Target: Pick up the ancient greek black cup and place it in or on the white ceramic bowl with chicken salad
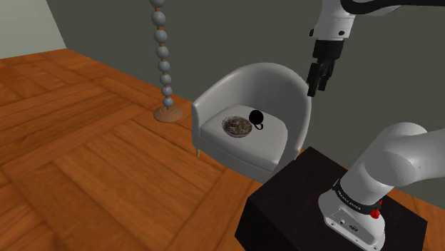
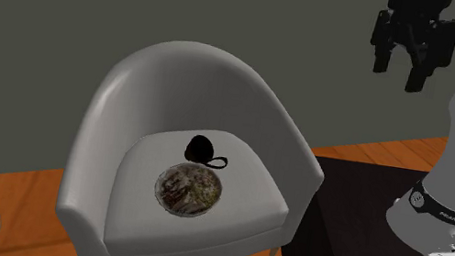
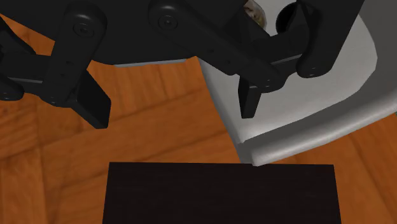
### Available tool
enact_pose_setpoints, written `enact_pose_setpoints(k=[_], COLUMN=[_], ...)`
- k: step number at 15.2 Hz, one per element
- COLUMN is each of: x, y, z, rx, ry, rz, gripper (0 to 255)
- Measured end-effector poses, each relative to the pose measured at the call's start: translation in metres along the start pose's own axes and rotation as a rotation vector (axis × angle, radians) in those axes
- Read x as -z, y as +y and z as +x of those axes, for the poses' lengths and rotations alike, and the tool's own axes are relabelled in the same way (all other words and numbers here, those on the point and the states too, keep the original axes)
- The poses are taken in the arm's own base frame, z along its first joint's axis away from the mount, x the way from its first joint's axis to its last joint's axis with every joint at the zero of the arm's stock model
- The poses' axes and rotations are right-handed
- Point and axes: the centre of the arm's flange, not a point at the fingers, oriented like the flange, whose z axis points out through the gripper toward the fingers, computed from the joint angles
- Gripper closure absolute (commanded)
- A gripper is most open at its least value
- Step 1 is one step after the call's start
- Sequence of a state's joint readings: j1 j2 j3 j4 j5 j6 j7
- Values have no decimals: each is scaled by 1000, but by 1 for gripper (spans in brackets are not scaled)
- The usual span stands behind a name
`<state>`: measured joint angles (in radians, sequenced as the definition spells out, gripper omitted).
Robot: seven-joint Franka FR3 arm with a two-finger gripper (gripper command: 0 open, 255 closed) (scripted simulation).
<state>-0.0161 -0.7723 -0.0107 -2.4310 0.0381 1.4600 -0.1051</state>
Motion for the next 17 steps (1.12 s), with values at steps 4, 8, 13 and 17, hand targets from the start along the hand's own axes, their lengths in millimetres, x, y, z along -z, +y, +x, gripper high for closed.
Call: enact_pose_setpoints(k=[4, 8, 13, 17], x=[-19, -56, -97, -132], y=[1, 8, 23, 35], z=[18, 52, 93, 129], rx=[-28, -81, -149, -203], ry=[8, 25, 50, 70], rz=[-14, -41, -76, -104], gripper=[0, 0, 0, 0])
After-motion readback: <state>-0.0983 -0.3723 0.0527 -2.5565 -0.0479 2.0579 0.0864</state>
